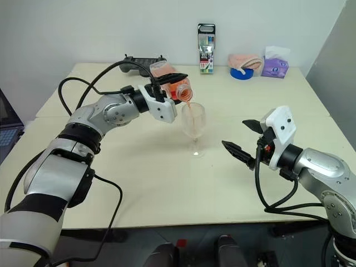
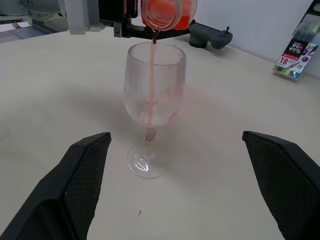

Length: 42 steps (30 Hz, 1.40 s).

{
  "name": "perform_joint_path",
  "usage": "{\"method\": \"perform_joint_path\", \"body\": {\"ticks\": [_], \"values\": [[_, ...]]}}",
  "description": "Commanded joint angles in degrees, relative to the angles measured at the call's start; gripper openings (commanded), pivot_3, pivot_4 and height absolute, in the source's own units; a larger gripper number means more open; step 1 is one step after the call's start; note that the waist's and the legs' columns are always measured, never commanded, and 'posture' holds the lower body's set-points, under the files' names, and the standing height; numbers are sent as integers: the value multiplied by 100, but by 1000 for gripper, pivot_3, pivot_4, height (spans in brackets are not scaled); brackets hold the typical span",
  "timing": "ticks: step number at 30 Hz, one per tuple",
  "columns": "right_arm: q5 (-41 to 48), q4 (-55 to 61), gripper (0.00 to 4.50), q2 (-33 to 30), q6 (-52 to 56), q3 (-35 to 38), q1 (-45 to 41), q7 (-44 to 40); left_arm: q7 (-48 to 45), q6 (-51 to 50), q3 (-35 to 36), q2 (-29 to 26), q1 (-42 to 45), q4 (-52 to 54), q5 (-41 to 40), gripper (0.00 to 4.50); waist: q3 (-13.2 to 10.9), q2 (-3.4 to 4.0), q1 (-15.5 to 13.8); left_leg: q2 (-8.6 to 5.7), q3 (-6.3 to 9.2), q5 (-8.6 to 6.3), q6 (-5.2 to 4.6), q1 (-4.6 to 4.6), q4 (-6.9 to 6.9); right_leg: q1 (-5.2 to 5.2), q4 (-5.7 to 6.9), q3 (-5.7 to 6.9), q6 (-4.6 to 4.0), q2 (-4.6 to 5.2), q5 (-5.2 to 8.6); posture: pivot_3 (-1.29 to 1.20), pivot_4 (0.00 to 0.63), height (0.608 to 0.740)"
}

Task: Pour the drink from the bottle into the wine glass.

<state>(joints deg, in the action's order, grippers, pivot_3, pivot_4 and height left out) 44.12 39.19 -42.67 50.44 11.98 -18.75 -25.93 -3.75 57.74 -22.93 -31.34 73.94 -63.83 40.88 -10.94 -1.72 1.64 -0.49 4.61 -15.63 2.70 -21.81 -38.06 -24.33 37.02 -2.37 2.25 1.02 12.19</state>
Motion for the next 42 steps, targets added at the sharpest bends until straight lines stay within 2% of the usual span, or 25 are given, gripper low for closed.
{"method": "perform_joint_path", "body": {"ticks": [1, 25, 42], "values": [[0, 90, 4500, -31, -86, 8, -103, -17, 258, 5, -38, -116, 310, 115, 61, 2150, 0, 0, 0, 0, 0, 0, 0, 0, 0, 0, 0, 0, -5, 0, -3, 0, 150, 740], [-144, 11, 4500, -28, -178, -123, -186, -76, 943, 10, -548, -246, 529, -78, 595, 2150, 0, 0, 3, -1, -2, 0, 0, 2, -1, 0, 3, -1, -14, 1, -9, 0, 150, 740], [-315, -131, 4500, 17, -284, -255, -340, -228, 800, 34, -605, -272, 576, -145, 569, 2150, 0, 0, 2, -1, -2, 0, 0, 2, -2, 0, 6, -1, -15, 1, -9, 0, 150, 740]]}}
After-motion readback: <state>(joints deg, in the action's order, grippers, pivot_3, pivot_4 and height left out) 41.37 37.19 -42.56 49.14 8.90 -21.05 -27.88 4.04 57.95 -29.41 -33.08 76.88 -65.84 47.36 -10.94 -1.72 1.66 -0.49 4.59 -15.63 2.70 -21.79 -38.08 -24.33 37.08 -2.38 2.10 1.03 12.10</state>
